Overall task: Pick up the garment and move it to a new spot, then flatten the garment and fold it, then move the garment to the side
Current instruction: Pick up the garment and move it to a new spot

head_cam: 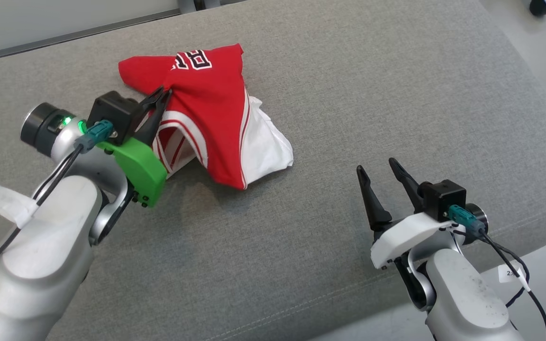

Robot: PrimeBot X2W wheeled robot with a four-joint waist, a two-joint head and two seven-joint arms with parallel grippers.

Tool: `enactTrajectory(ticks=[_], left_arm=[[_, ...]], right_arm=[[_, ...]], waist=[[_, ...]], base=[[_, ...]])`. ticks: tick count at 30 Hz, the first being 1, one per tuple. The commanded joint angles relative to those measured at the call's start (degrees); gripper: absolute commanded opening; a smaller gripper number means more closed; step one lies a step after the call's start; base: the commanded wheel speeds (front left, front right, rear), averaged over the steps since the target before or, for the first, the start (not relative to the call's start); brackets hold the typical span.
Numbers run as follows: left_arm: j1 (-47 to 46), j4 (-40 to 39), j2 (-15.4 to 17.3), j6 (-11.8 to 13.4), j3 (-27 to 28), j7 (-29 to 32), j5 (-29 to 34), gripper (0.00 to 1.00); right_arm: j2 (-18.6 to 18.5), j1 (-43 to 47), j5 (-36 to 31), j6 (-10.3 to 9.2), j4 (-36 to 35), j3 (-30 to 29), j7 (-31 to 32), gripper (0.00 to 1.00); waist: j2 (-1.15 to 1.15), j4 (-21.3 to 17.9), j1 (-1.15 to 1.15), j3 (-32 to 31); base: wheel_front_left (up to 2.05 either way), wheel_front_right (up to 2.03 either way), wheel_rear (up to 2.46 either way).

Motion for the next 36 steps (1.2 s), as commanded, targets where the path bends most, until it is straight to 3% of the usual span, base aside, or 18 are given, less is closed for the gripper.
enactTrajectory(ticks=[1,8,16,17,18,19,28,36], left_arm=[[1.4,1.2,1.4,0.0,0.0,-1.1,0.3,0.0],[4.4,4.5,3.8,-1.2,-0.4,-2.5,-0.5,0.0],[7.3,10.6,0.9,-0.3,-1.9,-7.1,-0.3,0.0],[7.5,11.5,0.4,0.1,-1.7,-8.2,-0.4,0.17],[7.6,12.5,-0.2,0.8,-1.6,-9.3,-0.2,0.71],[7.8,13.2,-0.9,1.2,-1.4,-10.5,-0.4,1.0],[12.0,12.9,-5.3,7.4,3.5,-15.8,-1.5,1.0],[20.2,-0.1,-7.5,11.9,12.2,-15.8,2.2,1.0]], right_arm=[[0.0,-0.5,-0.5,0.0,0.3,0.1,-0.4,1.0],[0.0,-0.5,-0.7,0.0,0.8,0.8,-0.1,1.0],[-0.1,-0.1,-0.1,0.0,1.2,1.9,0.2,1.0],[-0.1,0.0,-0.1,0.0,1.3,2.0,0.2,1.0],[-0.2,0.1,0.0,0.0,1.3,2.0,0.3,1.0],[-0.2,0.2,0.0,0.0,1.4,2.1,0.3,1.0],[-0.7,1.9,0.1,0.0,1.2,1.9,0.6,1.0],[-0.9,2.5,-0.1,0.0,0.2,1.1,0.8,1.0]], waist=[[0.0,1.4,0.0,-0.7],[0.0,3.2,0.0,-1.8],[0.0,4.9,0.0,-2.6],[0.0,5.0,0.0,-2.8],[0.0,5.1,0.0,-3.0],[0.0,5.2,0.0,-3.2],[0.0,6.2,0.0,-5.3],[0.0,7.0,0.0,-5.5]], base=[[0.0,0.0,0.0],[0.0,0.0,0.0],[0.0,0.0,0.0],[0.0,0.0,0.0],[0.0,0.0,0.0],[0.0,0.0,0.0],[0.0,0.0,0.0],[0.0,0.0,0.0]])
